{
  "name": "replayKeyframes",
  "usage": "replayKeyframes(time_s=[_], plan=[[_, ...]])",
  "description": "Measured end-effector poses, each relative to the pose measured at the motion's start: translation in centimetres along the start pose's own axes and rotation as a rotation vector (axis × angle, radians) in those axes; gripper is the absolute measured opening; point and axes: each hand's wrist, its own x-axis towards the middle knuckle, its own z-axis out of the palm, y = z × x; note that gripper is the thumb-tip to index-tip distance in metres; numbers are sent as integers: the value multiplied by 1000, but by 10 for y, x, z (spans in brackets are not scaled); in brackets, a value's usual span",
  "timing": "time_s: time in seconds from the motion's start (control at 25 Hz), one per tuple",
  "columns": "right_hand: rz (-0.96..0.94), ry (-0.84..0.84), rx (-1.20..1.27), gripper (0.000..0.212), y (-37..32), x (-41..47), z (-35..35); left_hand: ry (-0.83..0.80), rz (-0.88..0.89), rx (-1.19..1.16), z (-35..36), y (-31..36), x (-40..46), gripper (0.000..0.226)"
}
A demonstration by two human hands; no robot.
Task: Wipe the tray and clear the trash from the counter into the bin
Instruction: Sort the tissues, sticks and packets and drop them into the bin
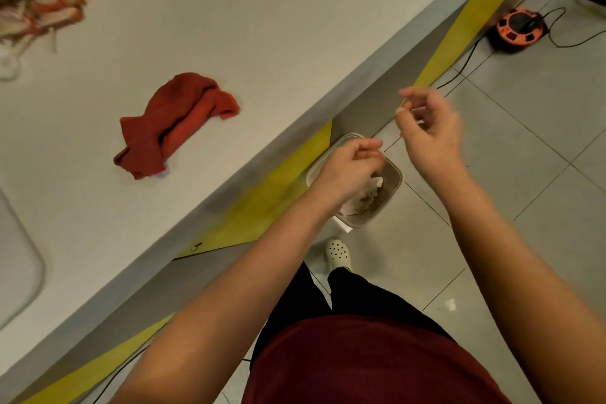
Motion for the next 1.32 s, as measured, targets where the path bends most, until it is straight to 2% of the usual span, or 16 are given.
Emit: replayKeyframes(time_s=[0.16, 0.28, 0.44, 0.72, 0.88, 1.12, 1.32], plan=[[-156, -1, 63, 18, -63, 16, 2, 68, 221, -135, -19, 63, -45, 27], [-207, -68, 17, 17, -102, 28, 29, 194, 343, -171, -58, 97, -69, 21], [-241, -211, -32, 15, -147, 38, 91, 441, 363, -220, -129, 122, -89, 18], [-335, -415, -160, 15, -201, 49, 195, 636, 471, -333, -255, 137, -103, 16], [-339, -477, -241, 14, -219, 62, 247, 738, 454, -345, -320, 139, -96, 15], [-393, -511, -402, 20, -249, 97, 317, 830, 332, -313, -418, 154, -63, 11], [-469, -524, -612, 31, -274, 139, 379, 875, 171, -32, -477, 178, -18, 13]])
